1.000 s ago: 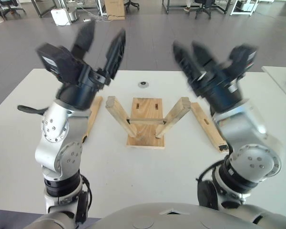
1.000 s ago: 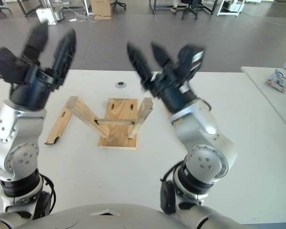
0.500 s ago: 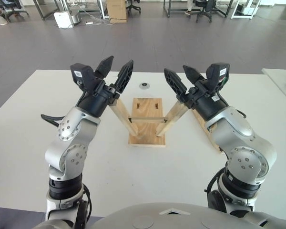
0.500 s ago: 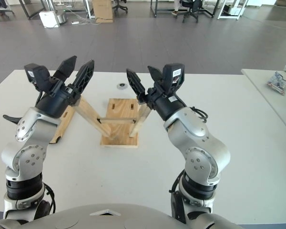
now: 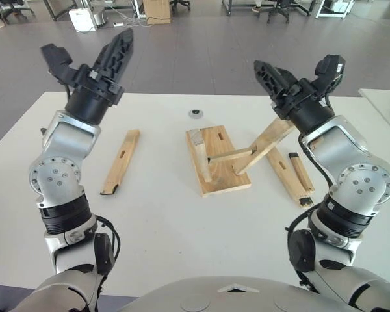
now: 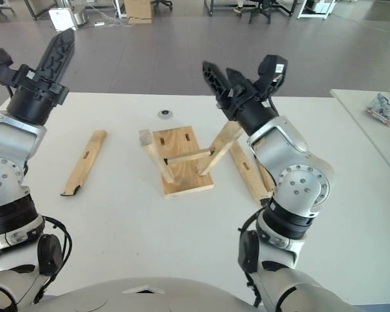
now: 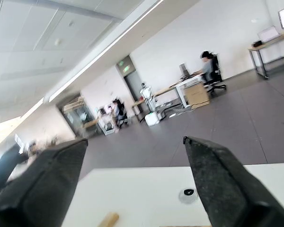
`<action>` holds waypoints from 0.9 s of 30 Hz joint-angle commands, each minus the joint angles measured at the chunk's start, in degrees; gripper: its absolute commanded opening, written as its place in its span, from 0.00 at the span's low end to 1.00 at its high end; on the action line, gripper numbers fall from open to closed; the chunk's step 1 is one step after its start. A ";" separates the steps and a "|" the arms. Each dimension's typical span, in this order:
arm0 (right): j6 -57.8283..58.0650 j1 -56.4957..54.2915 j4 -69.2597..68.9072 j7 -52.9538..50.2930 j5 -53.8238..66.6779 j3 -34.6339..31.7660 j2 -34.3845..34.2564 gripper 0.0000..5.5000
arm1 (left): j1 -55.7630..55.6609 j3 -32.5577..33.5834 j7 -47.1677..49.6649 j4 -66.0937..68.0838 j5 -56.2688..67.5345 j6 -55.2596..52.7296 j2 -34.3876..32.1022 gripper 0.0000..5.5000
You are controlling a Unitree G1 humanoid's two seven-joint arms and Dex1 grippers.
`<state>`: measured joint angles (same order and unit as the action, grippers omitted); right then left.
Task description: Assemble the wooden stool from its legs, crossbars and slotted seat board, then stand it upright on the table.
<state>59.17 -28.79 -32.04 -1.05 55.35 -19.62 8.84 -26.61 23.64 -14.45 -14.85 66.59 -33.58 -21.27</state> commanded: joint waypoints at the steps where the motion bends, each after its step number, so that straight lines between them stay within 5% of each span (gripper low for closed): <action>1: 2.13 2.88 -3.86 6.14 4.89 0.23 8.01 0.69 | 3.40 0.07 -0.56 1.37 -3.82 1.26 -0.47 0.66; 11: 0.07 10.09 -0.60 28.65 -3.01 5.59 34.71 0.69 | 5.27 -1.03 -2.61 1.94 -6.81 2.60 0.42 0.66; 15: -5.66 9.86 5.39 27.74 -15.92 11.46 39.31 0.69 | 5.29 -1.90 -2.78 1.97 -7.64 3.15 1.33 0.66; 20: -10.09 1.94 9.03 22.11 -21.84 9.66 34.77 0.69 | 2.91 -5.49 -4.76 5.66 -11.39 5.04 2.84 0.66; 23: -7.39 2.58 6.73 25.92 -9.58 2.71 30.77 0.69 | -4.68 -18.24 -12.89 25.50 -33.83 17.28 -3.31 0.66; 27: -2.39 11.94 1.56 40.62 4.97 0.23 35.78 0.69 | -19.14 -30.90 -16.87 63.03 -57.22 37.80 -6.20 0.66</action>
<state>51.73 -23.55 -25.50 29.76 51.64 -17.69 40.07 -35.41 1.94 -28.17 24.46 25.36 -8.41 -24.33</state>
